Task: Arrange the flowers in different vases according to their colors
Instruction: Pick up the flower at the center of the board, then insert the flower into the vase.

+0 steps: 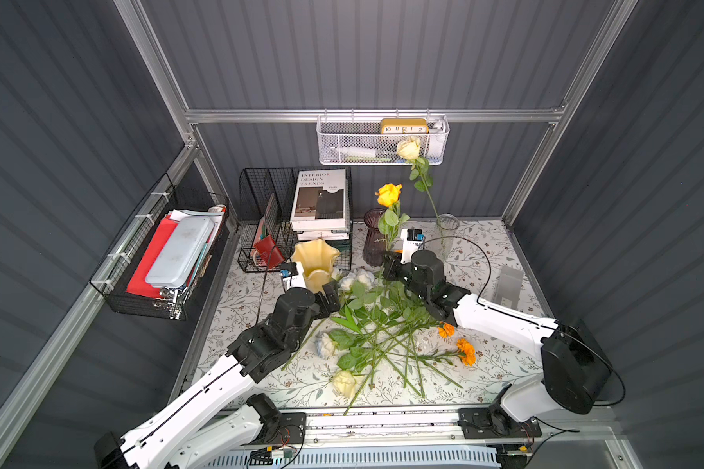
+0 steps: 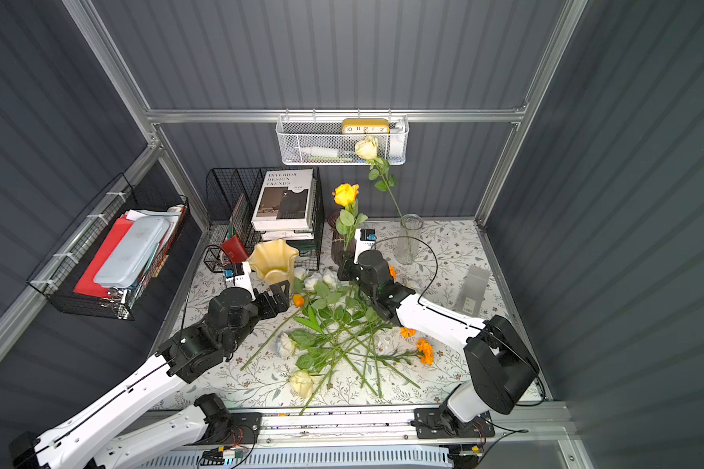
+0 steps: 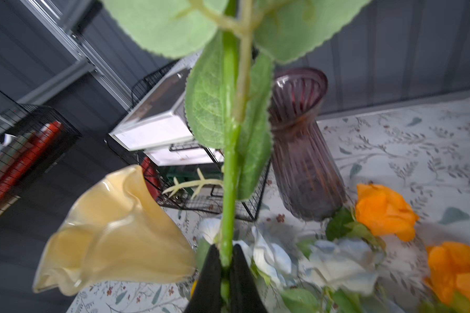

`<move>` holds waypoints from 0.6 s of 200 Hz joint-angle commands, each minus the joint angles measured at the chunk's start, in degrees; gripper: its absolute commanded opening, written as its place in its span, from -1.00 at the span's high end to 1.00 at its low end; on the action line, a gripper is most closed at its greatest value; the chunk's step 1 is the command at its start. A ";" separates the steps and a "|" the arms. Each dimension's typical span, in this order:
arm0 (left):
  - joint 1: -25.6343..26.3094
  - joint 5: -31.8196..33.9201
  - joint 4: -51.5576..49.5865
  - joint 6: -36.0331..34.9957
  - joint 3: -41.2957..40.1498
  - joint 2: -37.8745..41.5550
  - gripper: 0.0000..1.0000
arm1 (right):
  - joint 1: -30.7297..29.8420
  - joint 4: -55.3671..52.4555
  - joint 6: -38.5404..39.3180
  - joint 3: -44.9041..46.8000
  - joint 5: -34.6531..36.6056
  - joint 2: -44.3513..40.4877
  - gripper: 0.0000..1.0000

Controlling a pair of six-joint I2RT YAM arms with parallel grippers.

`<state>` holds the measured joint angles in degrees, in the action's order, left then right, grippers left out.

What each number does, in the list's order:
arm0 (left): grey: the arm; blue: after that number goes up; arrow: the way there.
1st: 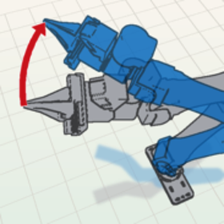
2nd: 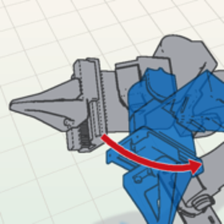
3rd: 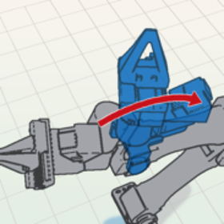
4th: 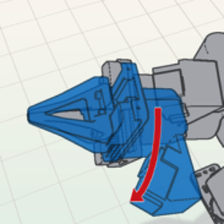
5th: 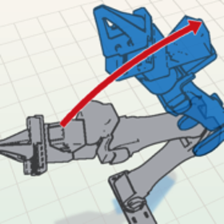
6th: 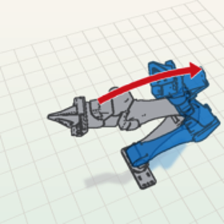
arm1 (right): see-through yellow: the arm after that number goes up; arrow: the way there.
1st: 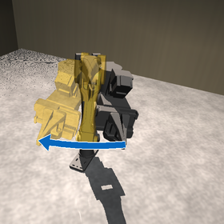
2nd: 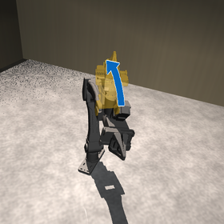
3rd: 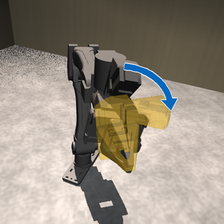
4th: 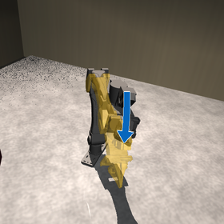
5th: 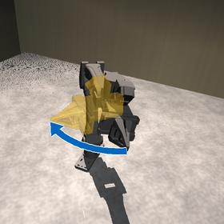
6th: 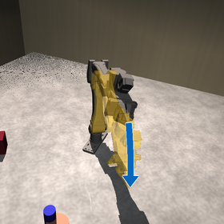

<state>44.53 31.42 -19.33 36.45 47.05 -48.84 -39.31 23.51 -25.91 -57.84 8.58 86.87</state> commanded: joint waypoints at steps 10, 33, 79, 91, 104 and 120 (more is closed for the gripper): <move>-0.22 1.75 0.00 -1.03 0.61 2.42 -0.98 | -1.74 1.98 4.38 -5.86 -2.90 0.10 1.00; -0.19 3.47 -0.82 -1.20 2.09 3.00 -0.98 | -3.45 0.89 6.30 -10.75 -3.56 0.27 1.00; -0.24 14.45 -11.49 4.79 8.84 -1.68 -0.98 | -5.39 -1.33 9.37 -24.49 -6.12 3.66 1.00; -0.22 14.92 -11.29 4.91 9.20 -1.20 -0.98 | -5.75 -1.62 9.73 -27.99 -6.73 5.38 1.00; -0.15 15.69 -10.81 5.46 8.94 0.13 -0.98 | -6.24 -1.62 10.16 -31.25 -6.82 7.56 1.00; -0.23 17.99 -12.22 7.18 8.93 1.58 -0.98 | -6.39 -1.37 9.83 -35.26 -8.02 10.78 1.00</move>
<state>44.53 44.12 -27.59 40.45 54.74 -49.47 -45.15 22.70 -17.39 -88.47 2.68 93.54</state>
